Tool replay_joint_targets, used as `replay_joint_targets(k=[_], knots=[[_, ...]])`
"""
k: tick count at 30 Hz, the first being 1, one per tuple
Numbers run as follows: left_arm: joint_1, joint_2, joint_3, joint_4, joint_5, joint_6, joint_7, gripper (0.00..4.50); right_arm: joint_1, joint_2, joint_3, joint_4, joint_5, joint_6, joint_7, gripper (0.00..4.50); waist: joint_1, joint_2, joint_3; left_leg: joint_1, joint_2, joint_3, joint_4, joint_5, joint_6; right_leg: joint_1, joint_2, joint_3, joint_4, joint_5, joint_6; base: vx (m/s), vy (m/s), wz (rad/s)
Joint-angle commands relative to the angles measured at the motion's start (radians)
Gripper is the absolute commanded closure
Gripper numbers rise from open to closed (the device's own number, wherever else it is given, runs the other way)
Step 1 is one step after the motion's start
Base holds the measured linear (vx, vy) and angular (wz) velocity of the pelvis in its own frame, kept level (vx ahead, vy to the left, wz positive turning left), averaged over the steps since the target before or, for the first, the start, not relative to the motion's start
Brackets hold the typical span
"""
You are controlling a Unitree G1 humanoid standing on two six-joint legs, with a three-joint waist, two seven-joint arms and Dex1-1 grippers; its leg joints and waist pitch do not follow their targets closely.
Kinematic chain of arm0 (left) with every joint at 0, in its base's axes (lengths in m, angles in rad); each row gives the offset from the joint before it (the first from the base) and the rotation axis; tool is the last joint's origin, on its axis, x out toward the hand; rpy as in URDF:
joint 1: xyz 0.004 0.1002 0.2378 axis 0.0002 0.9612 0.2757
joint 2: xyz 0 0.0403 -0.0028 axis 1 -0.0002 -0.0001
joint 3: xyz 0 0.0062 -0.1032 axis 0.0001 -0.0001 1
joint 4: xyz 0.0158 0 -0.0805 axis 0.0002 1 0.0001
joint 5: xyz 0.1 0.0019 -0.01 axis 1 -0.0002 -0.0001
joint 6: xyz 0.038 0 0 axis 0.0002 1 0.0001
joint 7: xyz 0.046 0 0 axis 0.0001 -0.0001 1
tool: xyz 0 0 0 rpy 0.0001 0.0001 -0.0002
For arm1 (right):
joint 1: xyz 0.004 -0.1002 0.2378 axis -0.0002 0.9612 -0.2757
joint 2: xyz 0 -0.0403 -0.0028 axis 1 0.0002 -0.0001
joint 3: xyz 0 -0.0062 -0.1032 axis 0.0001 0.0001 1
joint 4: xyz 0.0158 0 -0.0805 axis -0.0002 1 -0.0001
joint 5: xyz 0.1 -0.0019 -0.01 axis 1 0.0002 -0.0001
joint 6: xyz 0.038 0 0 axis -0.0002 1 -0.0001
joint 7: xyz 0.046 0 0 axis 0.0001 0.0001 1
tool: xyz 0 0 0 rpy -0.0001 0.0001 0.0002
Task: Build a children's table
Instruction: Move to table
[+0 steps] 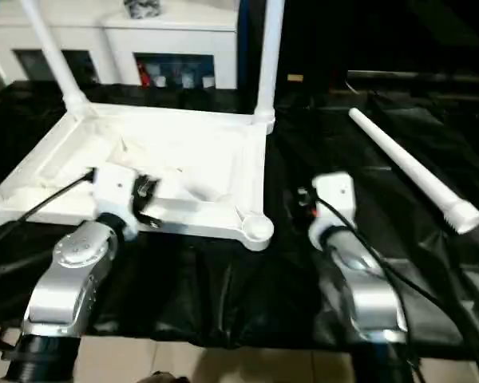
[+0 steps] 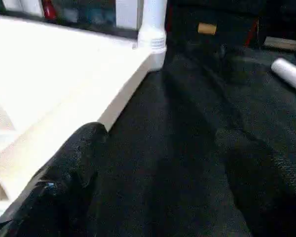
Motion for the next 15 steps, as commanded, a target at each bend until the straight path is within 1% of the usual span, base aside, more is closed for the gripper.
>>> replay_joint_targets(k=[1, 2, 3, 4, 5, 6, 7, 8, 9, 10, 11, 12, 13, 14, 15], knots=[[-0.011, -0.018, -0.022, -0.003, 0.008, -0.012, 0.019, 3.49, 0.002, -0.005, -0.015, 0.018, -0.021, -0.019, -0.024, 0.58, -0.017, 0.000, -0.080, 0.070, 0.159, -0.099, -0.113, -0.195, 0.221, -0.023, -0.059, 0.029, -0.033, 0.099, -0.176, -0.028, -0.223, 0.07], [-0.010, -0.018, -0.027, 0.001, 0.012, -0.020, 0.028, 3.49, 0.003, -0.004, -0.018, 0.021, -0.024, -0.026, -0.027, 0.58, -0.001, -0.065, -0.080, -0.017, -0.082, 0.022, 0.123, -0.284, 0.233, 0.046, -0.076, 0.053, -0.170, 0.162, -0.458, -0.019, -0.239, 0.07], [-0.011, -0.017, -0.029, 0.007, 0.014, -0.023, 0.037, 3.49, 0.007, -0.006, -0.019, 0.023, -0.026, -0.034, -0.026, 0.58, 0.022, -0.060, -0.086, -0.036, -0.077, 0.014, 0.174, -0.292, 0.210, 0.076, -0.117, 0.073, -0.176, 0.113, -0.490, -0.019, -0.239, 0.07], [-0.012, -0.016, -0.030, 0.010, 0.015, -0.025, 0.043, 3.49, 0.009, -0.009, -0.018, 0.024, -0.028, -0.039, -0.026, 0.58, 0.009, -0.060, -0.079, -0.059, -0.070, 0.001, 0.193, -0.254, 0.184, 0.089, -0.124, 0.077, -0.175, 0.096, -0.483, -0.023, -0.206, 0.05], [-0.012, -0.011, -0.033, 0.016, 0.021, -0.034, 0.050, 3.49, 0.017, -0.015, -0.014, 0.022, -0.031, -0.042, -0.025, 0.58, 0.016, -0.054, -0.067, -0.070, -0.069, -0.015, 0.203, -0.241, 0.139, 0.079, -0.116, 0.064, -0.178, 0.037, -0.407, -0.050, -0.178, 0.01], [-0.012, -0.010, -0.033, 0.017, 0.021, -0.036, 0.050, 3.49, 0.018, -0.016, -0.014, 0.022, -0.031, -0.042, -0.025, 0.58, 0.006, -0.039, -0.073, -0.069, -0.063, -0.029, 0.173, -0.241, 0.140, 0.095, -0.108, 0.045, -0.185, -0.057, -0.293, -0.050, -0.178, 0.01], [-0.008, -0.015, -0.029, 0.012, 0.020, -0.039, 0.056, 3.49, 0.027, -0.018, -0.011, 0.015, -0.034, -0.041, -0.026, 0.58, 0.003, -0.022, -0.080, -0.056, -0.056, -0.033, 0.139, -0.222, 0.159, 0.093, -0.081, 0.031, -0.196, -0.095, -0.222, -0.067, -0.150, 0.12], [-0.006, -0.021, -0.023, 0.006, 0.017, -0.033, 0.061, 3.49, 0.030, -0.019, -0.009, 0.011, -0.036, -0.041, -0.028, 0.58, -0.002, 0.035, -0.094, 0.007, 0.030, -0.080, 0.042, -0.096, 0.222, 0.079, -0.026, -0.025, -0.207, -0.104, -0.018, -0.070, -0.159, 0.10], [-0.003, -0.029, -0.016, 0.000, 0.006, -0.037, 0.062, 3.49, 0.034, -0.020, -0.008, 0.007, -0.037, -0.040, -0.029, 0.58, -0.034, 0.056, -0.115, 0.100, 0.286, -0.243, -0.024, 0.191, 0.414, -0.031, -0.030, -0.047, 0.010, -0.178, 0.124, -0.070, -0.159, 0.10], [-0.001, -0.035, -0.010, -0.005, -0.009, -0.030, 0.054, 3.49, 0.037, -0.020, -0.008, 0.003, -0.037, -0.039, -0.029, 0.58, -0.042, 0.027, -0.100, 0.100, 0.242, -0.223, 0.005, 0.390, 0.497, -0.104, -0.058, 0.014, 0.103, -0.185, 0.108, -0.065, -0.138, -0.06], [0.003, -0.034, -0.013, -0.010, -0.013, -0.024, 0.046, 3.49, 0.040, -0.022, -0.007, -0.001, -0.037, -0.037, -0.030, 0.58, -0.033, 0.024, -0.095, 0.087, 0.205, -0.197, 0.010, 0.454, 0.525, -0.105, -0.064, 0.046, 0.097, -0.117, 0.081, -0.086, -0.108, -0.03], [0.005, -0.033, -0.016, -0.013, -0.015, -0.019, 0.042, 3.49, 0.042, -0.022, -0.007, -0.003, -0.037, -0.035, -0.031, 0.58, -0.013, 0.006, -0.081, 0.016, 0.090, -0.114, 0.043, 0.363, 0.472, -0.047, -0.075, 0.090, -0.002, 0.031, 0.054, -0.086, -0.108, -0.03], [0.013, -0.031, -0.021, -0.022, -0.019, -0.026, 0.036, 3.49, 0.046, -0.020, -0.008, -0.007, -0.038, -0.033, -0.033, 0.58, 0.004, -0.029, -0.096, -0.014, -0.028, -0.071, 0.097, 0.161, 0.330, 0.008, -0.091, 0.110, -0.067, 0.089, 0.059, -0.098, -0.142, -0.10], [0.023, -0.029, -0.027, -0.031, -0.023, -0.039, 0.031, 3.49, 0.050, -0.018, -0.006, -0.012, -0.039, -0.031, -0.032, 0.58, 0.035, -0.035, -0.078, -0.044, -0.025, -0.062, 0.068, 0.019, 0.182, 0.030, -0.147, 0.110, -0.111, -0.036, 0.115, -0.102, -0.174, -0.10], [0.031, -0.026, -0.033, -0.037, -0.025, -0.047, 0.026, 3.49, 0.053, -0.018, -0.003, -0.017, -0.041, -0.030, -0.031, 0.58, 0.035, -0.035, -0.078, -0.044, -0.025, -0.062, 0.068, 0.019, 0.182, 0.030, -0.147, 0.110, -0.111, -0.036, 0.115, -0.102, -0.174, -0.10]])
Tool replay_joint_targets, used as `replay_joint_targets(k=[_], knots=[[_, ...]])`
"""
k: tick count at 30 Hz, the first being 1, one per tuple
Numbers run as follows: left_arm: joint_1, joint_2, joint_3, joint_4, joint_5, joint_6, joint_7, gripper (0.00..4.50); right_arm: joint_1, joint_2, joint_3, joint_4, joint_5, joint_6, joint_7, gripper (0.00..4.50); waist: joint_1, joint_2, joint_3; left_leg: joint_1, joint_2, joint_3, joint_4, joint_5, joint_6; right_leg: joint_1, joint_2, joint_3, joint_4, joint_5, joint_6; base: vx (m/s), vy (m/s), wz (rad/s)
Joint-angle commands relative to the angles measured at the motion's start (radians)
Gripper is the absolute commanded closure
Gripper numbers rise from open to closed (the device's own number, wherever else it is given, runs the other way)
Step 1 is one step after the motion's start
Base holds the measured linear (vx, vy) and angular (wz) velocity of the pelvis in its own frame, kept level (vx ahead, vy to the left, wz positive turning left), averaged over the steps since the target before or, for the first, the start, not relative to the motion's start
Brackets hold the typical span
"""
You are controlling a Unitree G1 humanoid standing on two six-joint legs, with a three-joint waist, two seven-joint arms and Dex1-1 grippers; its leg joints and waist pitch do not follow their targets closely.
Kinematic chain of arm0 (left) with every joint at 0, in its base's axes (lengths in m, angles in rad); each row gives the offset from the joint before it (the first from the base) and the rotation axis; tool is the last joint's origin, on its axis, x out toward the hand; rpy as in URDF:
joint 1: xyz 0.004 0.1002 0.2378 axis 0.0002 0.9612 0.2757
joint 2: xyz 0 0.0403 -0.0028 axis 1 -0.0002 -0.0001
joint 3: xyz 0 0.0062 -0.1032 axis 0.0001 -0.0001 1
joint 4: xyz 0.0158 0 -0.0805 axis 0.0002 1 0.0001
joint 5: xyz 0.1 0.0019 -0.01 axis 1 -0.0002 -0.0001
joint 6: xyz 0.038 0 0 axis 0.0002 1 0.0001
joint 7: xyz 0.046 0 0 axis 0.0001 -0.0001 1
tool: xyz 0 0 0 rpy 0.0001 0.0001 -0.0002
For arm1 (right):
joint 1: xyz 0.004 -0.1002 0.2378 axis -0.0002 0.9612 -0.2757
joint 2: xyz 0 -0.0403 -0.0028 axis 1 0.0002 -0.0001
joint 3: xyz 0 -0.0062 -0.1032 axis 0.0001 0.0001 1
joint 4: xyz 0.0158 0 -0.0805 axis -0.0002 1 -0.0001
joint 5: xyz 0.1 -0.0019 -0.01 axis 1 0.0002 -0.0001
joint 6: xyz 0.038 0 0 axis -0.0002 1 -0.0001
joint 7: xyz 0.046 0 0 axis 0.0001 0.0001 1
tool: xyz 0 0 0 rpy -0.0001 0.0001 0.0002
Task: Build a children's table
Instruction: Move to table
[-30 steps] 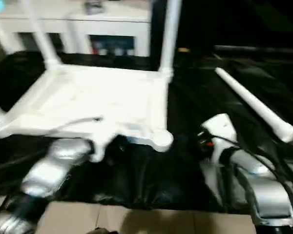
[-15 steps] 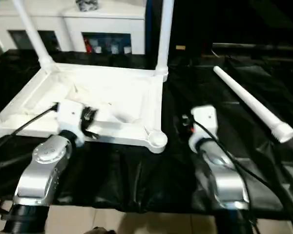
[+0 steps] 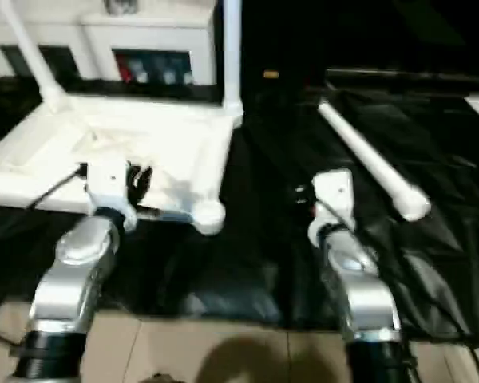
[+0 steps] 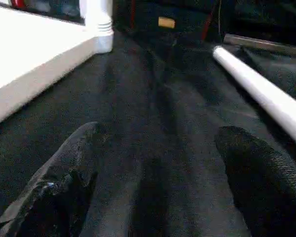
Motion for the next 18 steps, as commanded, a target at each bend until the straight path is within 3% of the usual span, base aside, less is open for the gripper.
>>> replay_joint_targets(k=[1, 2, 4, 5, 6, 7, 8, 9, 10, 11, 12, 13, 14, 15, 16, 17, 18], knots=[[0.017, 0.011, -0.023, -0.031, -0.013, -0.016, -0.020, 3.49, 0.006, 0.008, -0.004, -0.034, 0.011, 0.011, 0.011, 0.58, 0.018, -0.038, -0.045, 0.030, 0.022, -0.001, -0.064, -0.040, 0.018, 0.055, -0.086, 0.061, -0.164, -0.241, 0.035, -0.113, -0.164, -0.05], [0.030, 0.010, -0.029, -0.042, -0.017, -0.016, -0.020, 3.49, 0.012, 0.014, -0.003, -0.051, 0.023, 0.024, 0.016, 0.58, 0.014, -0.031, -0.032, 0.051, 0.027, 0.005, -0.104, -0.178, -0.073, 0.063, -0.065, 0.043, -0.189, -0.648, 0.067, -0.097, -0.114, -0.09], [0.036, 0.008, -0.031, -0.048, -0.018, -0.013, -0.019, 3.49, 0.014, 0.016, -0.004, -0.055, 0.026, 0.028, 0.016, 0.58, 0.001, -0.028, -0.020, 0.073, 0.026, 0.008, -0.119, -0.279, -0.096, 0.055, -0.052, 0.029, -0.207, -0.794, 0.047, -0.104, -0.088, -0.06], [0.046, 0.007, -0.036, -0.060, -0.017, -0.011, -0.022, 3.49, 0.015, 0.014, -0.001, -0.057, 0.021, 0.028, 0.015, 0.58, -0.017, -0.018, -0.023, 0.219, 0.030, 0.045, -0.077, -0.454, -0.156, -0.028, 0.039, 0.017, -0.243, -0.784, 0.015, -0.120, -0.057, -0.42], [0.051, 0.006, -0.039, -0.066, -0.016, -0.010, -0.024, 3.49, 0.016, 0.013, 0.000, -0.058, 0.019, 0.027, 0.015, 0.58, -0.034, 0.012, -0.001, 0.242, 0.059, 0.017, -0.133, -0.612, -0.150, -0.009, 0.071, -0.024, -0.225, -0.612, -0.041, -0.120, -0.057, -0.42], [0.059, 0.005, -0.043, -0.076, -0.017, -0.005, -0.029, 3.49, 0.015, 0.015, 0.000, -0.056, 0.020, 0.026, 0.015, 0.58, -0.049, 0.002, 0.024, 0.242, 0.128, 0.003, -0.206, -0.795, -0.123, 0.004, 0.065, -0.063, -0.164, -0.492, -0.058, -0.056, 0.005, -0.89], [0.068, 0.003, -0.045, -0.086, -0.021, -0.003, -0.032, 3.49, 0.013, 0.012, 0.002, -0.053, 0.018, 0.023, 0.015, 0.58, -0.026, 0.008, 0.029, 0.108, 0.157, -0.021, -0.320, -0.920, -0.089, 0.144, 0.013, -0.073, -0.014, -0.304, -0.057, -0.096, 0.047, -0.88], [0.068, 0.003, -0.045, -0.086, -0.021, -0.003, -0.032, 3.49, 0.013, 0.012, 0.002, -0.053, 0.018, 0.023, 0.015, 0.58, -0.016, 0.033, 0.019, 0.073, 0.148, -0.008, -0.331, -0.945, -0.075, 0.194, 0.007, -0.076, 0.046, -0.204, -0.055, -0.096, 0.047, -0.88], [0.073, 0.002, -0.045, -0.093, -0.024, -0.002, -0.034, 3.49, 0.011, 0.011, 0.004, -0.051, 0.016, 0.021, 0.014, 0.58, 0.012, 0.030, 0.014, 0.085, 0.145, 0.009, -0.321, -0.944, -0.041, 0.187, 0.001, -0.059, 0.051, -0.177, -0.048, -0.077, -0.047, -0.43], [0.083, 0.002, -0.049, -0.103, -0.023, 0.004, -0.035, 3.49, 0.006, 0.012, 0.006, -0.049, 0.015, 0.033, 0.010, 0.58, -0.020, -0.054, 0.003, 0.151, 0.039, 0.041, -0.135, -0.620, -0.045, 0.122, -0.051, 0.037, -0.184, -0.752, 0.005, 0.039, -0.068, -0.16], [0.084, 0.002, -0.050, -0.104, -0.023, 0.005, -0.035, 3.49, 0.005, 0.012, 0.006, -0.049, 0.015, 0.037, 0.009, 0.58, -0.020, -0.054, 0.003, 0.151, 0.039, 0.041, -0.135, -0.620, -0.045, 0.122, -0.051, 0.037, -0.184, -0.752, 0.005, 0.039, -0.068, -0.16], [0.091, 0.002, -0.052, -0.111, -0.023, 0.009, -0.032, 3.49, 0.001, 0.013, 0.005, -0.049, 0.019, 0.046, 0.009, 0.58, -0.009, -0.087, -0.007, 0.071, 0.006, 0.033, -0.007, -0.241, -0.012, 0.175, -0.125, 0.084, -0.250, -1.005, 0.012, 0.075, -0.037, -0.17], [0.091, 0.002, -0.052, -0.111, -0.023, 0.009, -0.032, 3.49, 0.001, 0.013, 0.005, -0.049, 0.019, 0.046, 0.009, 0.58, 0.017, -0.073, -0.025, 0.019, 0.005, 0.003, -0.001, -0.091, 0.018, 0.222, -0.129, 0.114, -0.232, -0.824, -0.058, 0.085, -0.056, 0.04], [0.097, 0.002, -0.054, -0.119, -0.026, 0.009, -0.028, 3.49, -0.002, 0.010, 0.007, -0.044, 0.018, 0.041, 0.016, 0.58, 0.018, -0.073, -0.023, 0.018, 0.003, -0.003, -0.022, -0.034, 0.030, 0.218, -0.095, 0.089, -0.225, -0.681, -0.128, 0.085, -0.056, 0.04], [0.102, 0.002, -0.056, -0.125, -0.029, 0.009, -0.026, 3.49, -0.003, 0.007, 0.009, -0.041, 0.017, 0.035, 0.021, 0.58, 0.020, -0.054, -0.027, 0.029, 0.011, -0.004, -0.046, 0.000, 0.040, 0.213, -0.084, 0.075, -0.221, -0.600, -0.171, 0.077, -0.050, 0.22], [0.109, 0.003, -0.058, -0.133, -0.025, 0.015, -0.019, 3.49, -0.005, 0.007, 0.009, -0.037, 0.019, 0.026, 0.027, 0.58, 0.016, -0.025, -0.028, 0.058, 0.030, 0.003, -0.102, 0.047, 0.054, 0.202, -0.056, 0.029, -0.224, -0.485, -0.222, 0.118, 0.010, 0.05], [0.113, 0.003, -0.059, -0.138, -0.022, 0.019, -0.015, 3.49, -0.006, 0.007, 0.009, -0.034, 0.020, 0.021, 0.030, 0.58, -0.006, 0.002, -0.017, 0.073, 0.058, -0.027, -0.160, -0.057, 0.055, 0.183, 0.003, -0.013, -0.194, -0.379, -0.197, 0.118, 0.010, 0.05]])
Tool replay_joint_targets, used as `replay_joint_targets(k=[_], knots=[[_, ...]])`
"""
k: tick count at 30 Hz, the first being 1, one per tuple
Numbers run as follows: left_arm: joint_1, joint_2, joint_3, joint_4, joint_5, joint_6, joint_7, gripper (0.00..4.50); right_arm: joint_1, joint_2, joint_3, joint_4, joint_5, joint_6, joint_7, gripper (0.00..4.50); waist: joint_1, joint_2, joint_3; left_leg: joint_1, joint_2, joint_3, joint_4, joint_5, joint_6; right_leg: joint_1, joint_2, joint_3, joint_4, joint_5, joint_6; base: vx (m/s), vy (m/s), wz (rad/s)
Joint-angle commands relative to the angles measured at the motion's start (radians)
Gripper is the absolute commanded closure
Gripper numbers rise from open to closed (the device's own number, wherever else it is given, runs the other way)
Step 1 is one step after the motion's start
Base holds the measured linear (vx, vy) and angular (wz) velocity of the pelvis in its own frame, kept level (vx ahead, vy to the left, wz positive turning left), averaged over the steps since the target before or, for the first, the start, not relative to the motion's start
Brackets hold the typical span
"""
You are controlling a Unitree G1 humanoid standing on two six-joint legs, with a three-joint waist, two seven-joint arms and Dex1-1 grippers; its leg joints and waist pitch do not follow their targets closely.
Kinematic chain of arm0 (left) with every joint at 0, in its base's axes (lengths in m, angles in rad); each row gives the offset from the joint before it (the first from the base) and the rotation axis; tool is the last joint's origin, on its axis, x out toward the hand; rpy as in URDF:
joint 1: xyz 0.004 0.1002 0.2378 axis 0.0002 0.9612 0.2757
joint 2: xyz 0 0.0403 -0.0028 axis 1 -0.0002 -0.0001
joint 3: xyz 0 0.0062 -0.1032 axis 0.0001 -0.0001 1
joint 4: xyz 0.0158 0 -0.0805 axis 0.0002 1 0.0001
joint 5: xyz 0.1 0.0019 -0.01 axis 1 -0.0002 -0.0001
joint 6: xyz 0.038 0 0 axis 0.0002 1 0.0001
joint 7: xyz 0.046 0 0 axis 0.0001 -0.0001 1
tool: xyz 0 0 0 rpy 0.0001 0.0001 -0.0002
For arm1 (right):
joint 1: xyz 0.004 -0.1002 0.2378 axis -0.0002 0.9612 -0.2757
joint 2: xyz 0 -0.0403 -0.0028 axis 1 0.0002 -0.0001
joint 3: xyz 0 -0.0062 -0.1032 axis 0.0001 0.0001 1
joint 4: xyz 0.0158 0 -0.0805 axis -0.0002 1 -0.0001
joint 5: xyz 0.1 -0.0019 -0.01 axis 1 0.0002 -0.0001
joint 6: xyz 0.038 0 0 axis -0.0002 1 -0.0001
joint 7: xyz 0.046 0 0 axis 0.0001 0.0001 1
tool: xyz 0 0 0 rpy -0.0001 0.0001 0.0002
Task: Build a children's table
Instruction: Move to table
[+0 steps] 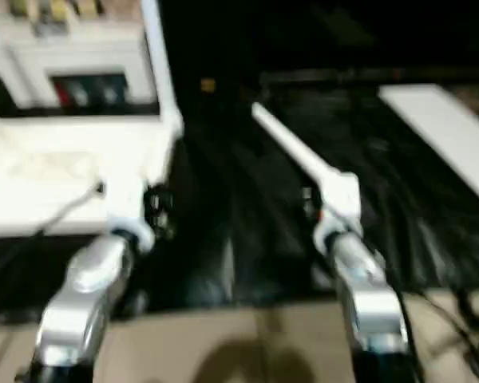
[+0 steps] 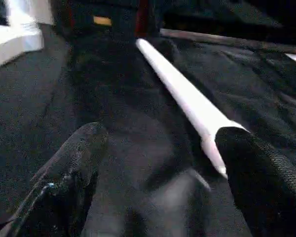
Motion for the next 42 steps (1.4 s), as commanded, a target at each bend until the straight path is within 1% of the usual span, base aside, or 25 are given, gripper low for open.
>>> replay_joint_targets(k=[1, 2, 3, 4, 5, 6, 7, 8, 9, 10, 13, 14, 15, 16, 18, 20, 21, 22, 24, 27, 29, 31, 34, 39, 42], knots=[[0.012, 0.007, 0.013, -0.015, 0.004, 0.020, 0.014, 3.49, -0.022, 0.004, 0.019, 0.004, 0.004, -0.009, 0.015, 0.58, -0.019, -0.001, -0.039, 0.004, 0.064, -0.037, -0.111, -0.131, 0.117, 0.023, -0.040, 0.018, -0.114, -0.276, -0.139, 0.158, 0.034, -0.05], [0.013, 0.007, 0.013, -0.016, 0.004, 0.020, 0.014, 3.49, -0.022, 0.004, 0.020, 0.004, 0.004, -0.010, 0.016, 0.58, -0.045, 0.005, -0.046, 0.107, 0.119, -0.091, -0.134, -0.290, 0.175, -0.050, -0.035, 0.006, -0.053, -0.175, -0.156, 0.184, 0.007, 0.06], [0.023, 0.009, 0.012, -0.024, 0.003, 0.022, 0.014, 3.49, -0.026, 0.005, 0.022, 0.005, 0.010, -0.011, 0.023, 0.58, -0.066, 0.000, -0.071, 0.165, 0.155, -0.146, -0.138, -0.244, 0.298, -0.092, -0.042, 0.007, 0.011, -0.062, -0.106, 0.184, 0.007, 0.06], [0.023, 0.009, 0.012, -0.024, 0.003, 0.022, 0.014, 3.49, -0.026, 0.005, 0.022, 0.005, 0.010, -0.011, 0.023, 0.58, -0.072, -0.007, -0.072, 0.181, 0.171, -0.162, -0.128, -0.164, 0.385, -0.125, -0.051, 0.015, 0.037, -0.037, -0.054, 0.183, -0.020, 0.03], [0.030, 0.010, 0.013, -0.030, 0.002, 0.023, 0.014, 3.49, -0.029, -0.001, 0.034, 0.005, 0.004, -0.015, 0.031, 0.58, -0.078, -0.027, -0.068, 0.173, 0.180, -0.170, -0.119, -0.005, 0.516, -0.157, -0.077, 0.038, 0.063, -0.016, 0.028, 0.141, -0.050, -0.05], [0.036, 0.010, 0.013, -0.035, 0.002, 0.024, 0.013, 3.49, -0.032, -0.006, 0.043, 0.006, -0.001, -0.017, 0.037, 0.58, -0.072, -0.044, -0.066, 0.141, 0.124, -0.130, -0.099, 0.067, 0.518, -0.154, -0.092, 0.064, 0.021, 0.047, 0.038, 0.141, -0.050, -0.05], [0.039, 0.012, 0.014, -0.039, 0.001, 0.027, 0.014, 3.49, -0.033, -0.010, 0.052, 0.006, -0.010, -0.019, 0.037, 0.58, -0.046, -0.113, -0.061, -0.020, -0.045, -0.012, -0.009, -0.023, 0.375, 0.005, -0.110, 0.131, -0.097, 0.124, 0.012, 0.116, -0.081, 0.01], [0.039, 0.012, 0.014, -0.039, 0.001, 0.027, 0.014, 3.49, -0.033, -0.010, 0.052, 0.006, -0.010, -0.019, 0.037, 0.58, -0.046, -0.113, -0.061, -0.020, -0.045, -0.012, -0.009, -0.023, 0.375, 0.005, -0.110, 0.131, -0.097, 0.124, 0.012, 0.142, -0.072, 0.05], [0.039, 0.013, 0.015, -0.041, 0.000, 0.029, 0.015, 3.49, -0.034, -0.012, 0.059, 0.007, -0.018, -0.022, 0.037, 0.58, -0.001, -0.093, -0.060, -0.111, -0.047, -0.024, 0.104, -0.050, 0.196, 0.092, -0.219, 0.189, -0.122, 0.169, -0.085, 0.142, -0.072, 0.05], [0.039, 0.013, 0.015, -0.041, 0.000, 0.029, 0.015, 3.49, -0.034, -0.012, 0.059, 0.007, -0.019, -0.022, 0.037, 0.58, -0.006, -0.112, -0.055, -0.120, -0.055, -0.019, 0.103, -0.020, 0.145, 0.086, -0.176, 0.158, -0.117, 0.214, -0.084, 0.154, -0.053, -0.07], [0.037, 0.017, 0.016, -0.043, -0.003, 0.033, 0.017, 3.49, -0.034, -0.009, 0.060, 0.009, -0.021, -0.025, 0.037, 0.58, -0.003, -0.034, -0.057, -0.090, 0.006, -0.025, -0.030, 0.121, 0.116, 0.077, -0.111, 0.062, -0.133, 0.136, -0.173, 0.146, -0.001, -0.05], [0.036, 0.019, 0.017, -0.042, -0.004, 0.034, 0.017, 3.49, -0.033, -0.007, 0.059, 0.010, -0.018, -0.026, 0.038, 0.58, -0.023, -0.001, -0.049, -0.023, 0.059, -0.053, -0.097, 0.023, 0.153, 0.045, -0.051, 0.011, -0.121, -0.024, -0.126, 0.170, 0.062, -0.02], [0.033, 0.020, 0.017, -0.040, -0.005, 0.035, 0.017, 3.49, -0.033, -0.005, 0.056, 0.010, -0.014, -0.027, 0.039, 0.58, -0.066, 0.035, -0.064, 0.091, 0.125, -0.150, -0.119, -0.097, 0.286, -0.055, -0.004, -0.019, 0.015, -0.109, -0.081, 0.170, 0.062, -0.02], [0.028, 0.022, 0.016, -0.038, -0.004, 0.036, 0.016, 3.49, -0.033, -0.002, 0.051, 0.010, -0.006, -0.026, 0.040, 0.58, -0.081, 0.018, -0.079, 0.133, 0.148, -0.178, -0.109, -0.109, 0.357, -0.096, -0.016, -0.006, 0.046, -0.119, -0.054, 0.155, 0.046, -0.09], [0.019, 0.024, 0.016, -0.031, -0.002, 0.036, 0.015, 3.49, -0.036, 0.002, 0.041, 0.011, 0.012, -0.001, 0.040, 0.58, -0.072, 0.002, -0.070, 0.112, 0.141, -0.160, -0.101, 0.000, 0.453, -0.150, -0.036, 0.018, 0.097, -0.022, 0.077, 0.111, 0.036, 0.03], [0.010, 0.024, 0.015, -0.025, -0.001, 0.037, 0.015, 3.49, -0.042, 0.000, 0.030, 0.016, 0.025, 0.021, 0.042, 0.58, -0.067, -0.019, -0.060, 0.080, 0.113, -0.115, -0.121, -0.026, 0.452, -0.151, -0.049, 0.036, 0.072, 0.068, 0.085, 0.040, 0.004, 0.02], [0.006, 0.024, 0.014, -0.023, -0.001, 0.038, 0.016, 3.49, -0.046, -0.002, 0.025, 0.019, 0.029, 0.025, 0.046, 0.41, -0.060, -0.057, -0.041, 0.028, 0.049, -0.056, -0.105, -0.192, 0.356, -0.107, -0.084, 0.077, -0.044, 0.122, 0.033, 0.000, 0.000, 0.00], [0.004, 0.025, 0.014, -0.022, -0.002, 0.039, 0.017, 3.49, -0.048, -0.002, 0.022, 0.021, 0.031, 0.027, 0.048, 0.31, -0.015, -0.095, -0.047, -0.034, -0.056, 0.005, 0.029, -0.227, 0.244, -0.014, -0.178, 0.170, -0.152, -0.183, 0.033, 0.015, -0.106, 0.04], [-0.003, 0.030, 0.012, -0.017, -0.002, 0.044, 0.019, 3.49, -0.063, -0.005, 0.006, 0.033, 0.041, 0.029, 0.056, 0.25, 0.005, -0.077, -0.044, -0.081, -0.032, -0.031, 0.085, -0.068, 0.125, 0.027, -0.210, 0.181, -0.158, -0.451, -0.084, 0.043, -0.108, -0.02], [-0.003, 0.052, 0.005, -0.019, -0.001, 0.081, -0.002, 3.49, -0.108, -0.036, -0.006, 0.075, 0.037, 0.040, 0.072, 0.09, 0.001, -0.041, -0.041, -0.062, -0.004, -0.024, -0.026, 0.052, 0.096, 0.024, -0.117, 0.100, -0.141, -0.288, -0.228, 0.067, -0.018, -0.03], [-0.005, 0.062, 0.006, -0.021, -0.010, 0.092, -0.022, 3.49, -0.141, -0.062, -0.009, 0.114, 0.033, 0.073, 0.077, 0.09, -0.020, 0.003, -0.051, -0.015, 0.060, -0.046, -0.080, 0.050, 0.122, -0.038, -0.062, 0.049, -0.079, 0.000, -0.186, 0.068, 0.078, 0.02], [-0.007, 0.067, 0.006, -0.025, -0.020, 0.086, -0.038, 3.49, -0.168, -0.078, -0.010, 0.150, 0.033, 0.089, 0.088, 0.09, -0.017, 0.017, -0.075, 0.009, 0.074, -0.054, -0.059, 0.156, 0.124, -0.051, -0.074, 0.054, -0.051, 0.204, -0.201, 0.076, 0.092, 0.06], [-0.012, 0.077, 0.002, -0.033, -0.038, 0.099, -0.067, 3.49, -0.232, -0.111, -0.003, 0.233, 0.028, 0.096, 0.122, 0.09, 0.010, 0.011, -0.091, -0.014, 0.049, -0.039, -0.021, 0.455, 0.097, -0.058, -0.079, 0.057, -0.023, 0.524, -0.214, 0.014, 0.082, 0.02], [-0.029, 0.111, -0.012, -0.062, -0.067, 0.131, -0.115, 3.49, -0.420, -0.168, 0.018, 0.510, -0.002, 0.090, 0.193, 0.09, 0.023, 0.016, -0.065, -0.025, 0.059, -0.018, -0.068, -0.105, -0.004, -0.057, -0.108, 0.058, -0.059, 0.172, -0.268, -0.038, 0.001, 0.02], [-0.035, 0.128, -0.018, -0.074, -0.070, 0.145, -0.133, 3.49, -0.488, -0.189, 0.026, 0.632, -0.023, 0.067, 0.199, 0.09, 0.025, 0.006, -0.048, -0.016, 0.059, -0.003, -0.082, -0.247, -0.021, -0.065, -0.111, 0.064, -0.084, -0.005, -0.252, -0.067, -0.019, 0.07]])
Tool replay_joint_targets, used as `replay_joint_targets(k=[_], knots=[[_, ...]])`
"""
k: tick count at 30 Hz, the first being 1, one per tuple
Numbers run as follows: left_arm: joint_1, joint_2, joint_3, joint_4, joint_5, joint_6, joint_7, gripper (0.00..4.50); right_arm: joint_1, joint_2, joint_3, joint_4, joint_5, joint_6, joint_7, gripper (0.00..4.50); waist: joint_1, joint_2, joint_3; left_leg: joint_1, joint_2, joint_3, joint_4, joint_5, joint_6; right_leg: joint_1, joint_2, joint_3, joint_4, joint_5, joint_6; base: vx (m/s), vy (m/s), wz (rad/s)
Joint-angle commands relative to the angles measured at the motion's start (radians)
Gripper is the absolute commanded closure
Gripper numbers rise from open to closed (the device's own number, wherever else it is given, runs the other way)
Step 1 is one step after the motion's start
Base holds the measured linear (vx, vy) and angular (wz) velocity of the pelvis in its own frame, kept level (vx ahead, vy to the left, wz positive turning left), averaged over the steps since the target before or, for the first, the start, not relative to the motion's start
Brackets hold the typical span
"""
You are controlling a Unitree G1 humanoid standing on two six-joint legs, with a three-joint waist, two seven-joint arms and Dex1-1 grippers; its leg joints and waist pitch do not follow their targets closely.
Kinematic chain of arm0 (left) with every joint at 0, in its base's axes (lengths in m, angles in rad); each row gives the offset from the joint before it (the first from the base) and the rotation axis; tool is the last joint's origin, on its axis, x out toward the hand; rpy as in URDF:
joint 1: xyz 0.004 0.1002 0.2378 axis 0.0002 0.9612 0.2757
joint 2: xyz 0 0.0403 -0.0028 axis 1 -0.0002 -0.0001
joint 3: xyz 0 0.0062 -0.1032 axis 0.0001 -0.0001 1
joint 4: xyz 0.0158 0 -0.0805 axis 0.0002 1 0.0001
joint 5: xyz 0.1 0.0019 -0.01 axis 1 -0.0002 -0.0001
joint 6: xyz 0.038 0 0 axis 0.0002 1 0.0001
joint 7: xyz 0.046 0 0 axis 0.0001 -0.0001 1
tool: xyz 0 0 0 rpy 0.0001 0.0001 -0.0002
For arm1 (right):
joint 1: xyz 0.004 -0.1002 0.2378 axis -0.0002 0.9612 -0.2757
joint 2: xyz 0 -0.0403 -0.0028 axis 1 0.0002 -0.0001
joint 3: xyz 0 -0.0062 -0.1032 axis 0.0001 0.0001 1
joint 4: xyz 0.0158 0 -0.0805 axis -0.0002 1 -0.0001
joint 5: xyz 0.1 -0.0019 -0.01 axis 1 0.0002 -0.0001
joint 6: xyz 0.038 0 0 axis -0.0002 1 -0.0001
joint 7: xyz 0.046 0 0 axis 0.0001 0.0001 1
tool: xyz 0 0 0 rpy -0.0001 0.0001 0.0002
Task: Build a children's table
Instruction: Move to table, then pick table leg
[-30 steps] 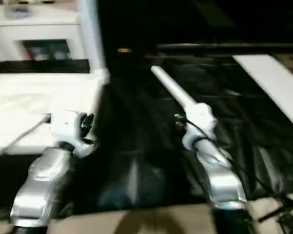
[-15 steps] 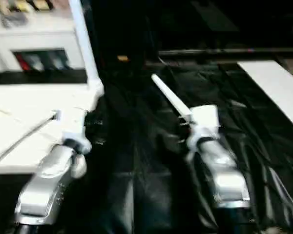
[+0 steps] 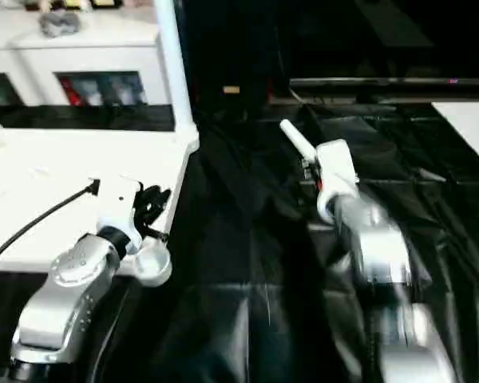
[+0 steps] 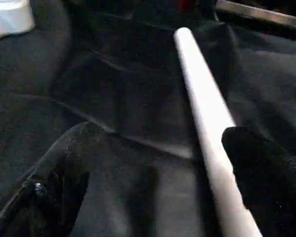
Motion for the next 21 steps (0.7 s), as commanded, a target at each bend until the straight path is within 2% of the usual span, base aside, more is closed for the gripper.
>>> replay_joint_targets(k=[1, 2, 3, 4, 6, 7, 8, 11, 12, 13, 14, 15, 17, 18, 19, 20, 21], knots=[[-0.020, 0.024, -0.011, -0.029, -0.010, 0.022, -0.030, 3.49, -0.056, -0.014, 0.000, 0.119, -0.023, -0.039, 0.006, 0.09, -0.001, -0.019, -0.044, 0.033, 0.068, -0.021, -0.098, -0.266, -0.022, 0.027, -0.079, 0.040, -0.089, -0.148, -0.254, 0.000, 0.000, 0.00], [-0.021, 0.034, -0.014, -0.035, -0.010, 0.026, -0.043, 3.49, -0.089, -0.022, 0.000, 0.176, -0.027, -0.060, 0.010, 0.09, -0.001, -0.021, -0.047, 0.033, 0.068, -0.015, -0.100, -0.253, -0.021, 0.028, -0.085, 0.040, -0.092, -0.186, -0.245, 0.000, 0.000, 0.00], [-0.020, 0.045, -0.016, -0.041, -0.014, 0.032, -0.058, 3.49, -0.134, -0.034, 0.002, 0.248, -0.040, -0.085, 0.005, 0.09, 0.000, -0.025, -0.050, 0.028, 0.070, -0.012, -0.100, -0.209, -0.012, 0.028, -0.086, 0.039, -0.092, -0.169, -0.241, 0.000, 0.000, 0.00], [-0.020, 0.053, -0.015, -0.047, -0.036, 0.045, -0.084, 3.32, -0.173, -0.044, 0.000, 0.311, -0.044, -0.108, 0.006, 0.03, 0.001, -0.020, -0.053, 0.029, 0.071, -0.012, -0.098, -0.192, -0.009, 0.025, -0.084, 0.038, -0.086, -0.153, -0.246, 0.000, 0.000, 0.00], [-0.017, 0.075, -0.028, -0.064, -0.071, 0.076, -0.140, 3.21, -0.227, -0.063, 0.001, 0.403, -0.057, -0.123, -0.005, 0.00, 0.000, -0.020, -0.055, 0.028, 0.070, -0.006, -0.098, -0.198, -0.005, 0.021, -0.081, 0.034, -0.084, -0.131, -0.256, 0.000, 0.000, 0.00], [-0.016, 0.084, -0.037, -0.070, -0.079, 0.082, -0.157, 3.11, -0.247, -0.072, 0.007, 0.441, -0.064, -0.132, -0.004, 0.00, -0.001, -0.025, -0.054, 0.024, 0.068, -0.005, -0.099, -0.195, 0.000, 0.021, -0.076, 0.033, -0.082, -0.119, -0.261, 0.000, 0.000, 0.00], [-0.016, 0.089, -0.043, -0.074, -0.083, 0.084, -0.166, 3.04, -0.257, -0.076, 0.010, 0.464, -0.066, -0.135, 0.004, 0.00, 0.000, -0.022, -0.054, 0.022, 0.069, -0.006, -0.099, -0.183, 0.008, 0.021, -0.075, 0.032, -0.079, -0.096, -0.262, 0.000, 0.000, 0.00], [-0.019, 0.102, -0.060, -0.080, -0.076, 0.090, -0.177, 2.87, -0.302, -0.099, 0.040, 0.571, -0.100, -0.115, 0.038, 0.00, 0.000, -0.023, -0.060, 0.017, 0.068, -0.004, -0.091, -0.127, 0.039, 0.023, -0.073, 0.029, -0.072, -0.015, -0.280, 0.000, 0.000, 0.00], [-0.019, 0.103, -0.061, -0.080, -0.077, 0.091, -0.178, 2.87, -0.305, -0.100, 0.039, 0.578, -0.100, -0.113, 0.041, 0.00, 0.001, -0.019, -0.062, 0.016, 0.068, -0.004, -0.089, -0.108, 0.047, 0.024, -0.073, 0.029, -0.069, 0.011, -0.285, 0.000, 0.000, 0.00], [-0.019, 0.105, -0.061, -0.081, -0.080, 0.093, -0.182, 2.79, -0.310, -0.102, 0.037, 0.594, -0.099, -0.106, 0.048, 0.00, 0.003, -0.021, -0.071, 0.009, 0.067, -0.003, -0.078, -0.026, 0.082, 0.026, -0.071, 0.027, -0.058, 0.124, -0.301, 0.000, 0.000, 0.00], [-0.021, 0.110, -0.063, -0.080, -0.081, 0.094, -0.186, 2.56, -0.321, -0.104, 0.028, 0.624, -0.093, -0.099, 0.063, 0.00, 0.004, -0.014, -0.071, 0.007, 0.067, -0.003, -0.076, -0.012, 0.092, 0.023, -0.070, 0.026, -0.055, 0.145, -0.305, 0.000, 0.000, 0.00], [-0.023, 0.117, -0.067, -0.079, -0.086, 0.096, -0.198, 2.50, -0.329, -0.108, 0.018, 0.658, -0.088, -0.082, 0.075, 0.00, 0.003, -0.015, -0.073, 0.008, 0.066, -0.001, -0.071, -0.004, 0.111, 0.020, -0.066, 0.024, -0.054, 0.173, -0.317, 0.000, 0.000, 0.00], [-0.027, 0.128, -0.074, -0.079, -0.095, 0.108, -0.214, 2.47, -0.338, -0.114, 0.011, 0.705, -0.089, -0.064, 0.083, 0.00, 0.007, -0.010, -0.074, 0.006, 0.069, -0.001, -0.069, -0.004, 0.125, 0.018, -0.066, 0.022, -0.051, 0.178, -0.331, 0.000, 0.000, 0.00], [-0.033, 0.137, -0.080, -0.080, -0.103, 0.117, -0.230, 2.40, -0.343, -0.121, 0.014, 0.738, -0.099, -0.052, 0.084, 0.00, 0.008, -0.011, -0.074, 0.005, 0.069, 0.000, -0.069, -0.006, 0.128, 0.017, -0.066, 0.022, -0.052, 0.177, -0.334, 0.000, 0.000, 0.00], [-0.034, 0.140, -0.082, -0.081, -0.106, 0.118, -0.236, 2.27, -0.344, -0.123, 0.017, 0.746, -0.104, -0.046, 0.084, 0.00, 0.009, -0.010, -0.070, 0.003, 0.071, 0.001, -0.071, -0.029, 0.127, 0.015, -0.065, 0.020, -0.054, 0.149, -0.337, 0.000, 0.000, 0.00], [-0.035, 0.143, -0.086, -0.083, -0.106, 0.117, -0.242, 2.27, -0.345, -0.127, 0.017, 0.755, -0.106, -0.038, 0.084, 0.00, 0.009, -0.014, -0.070, 0.004, 0.073, 0.002, -0.072, -0.041, 0.124, 0.016, -0.067, 0.021, -0.055, 0.135, -0.337, 0.000, 0.000, 0.00], [-0.036, 0.144, -0.088, -0.083, -0.106, 0.116, -0.243, 2.07, -0.345, -0.128, 0.016, 0.758, -0.106, -0.036, 0.084, 0.00, 0.010, -0.011, -0.067, 0.005, 0.075, 0.001, -0.075, -0.069, 0.114, 0.015, -0.068, 0.021, -0.057, 0.097, -0.333, 0.000, 0.000, 0.00]])
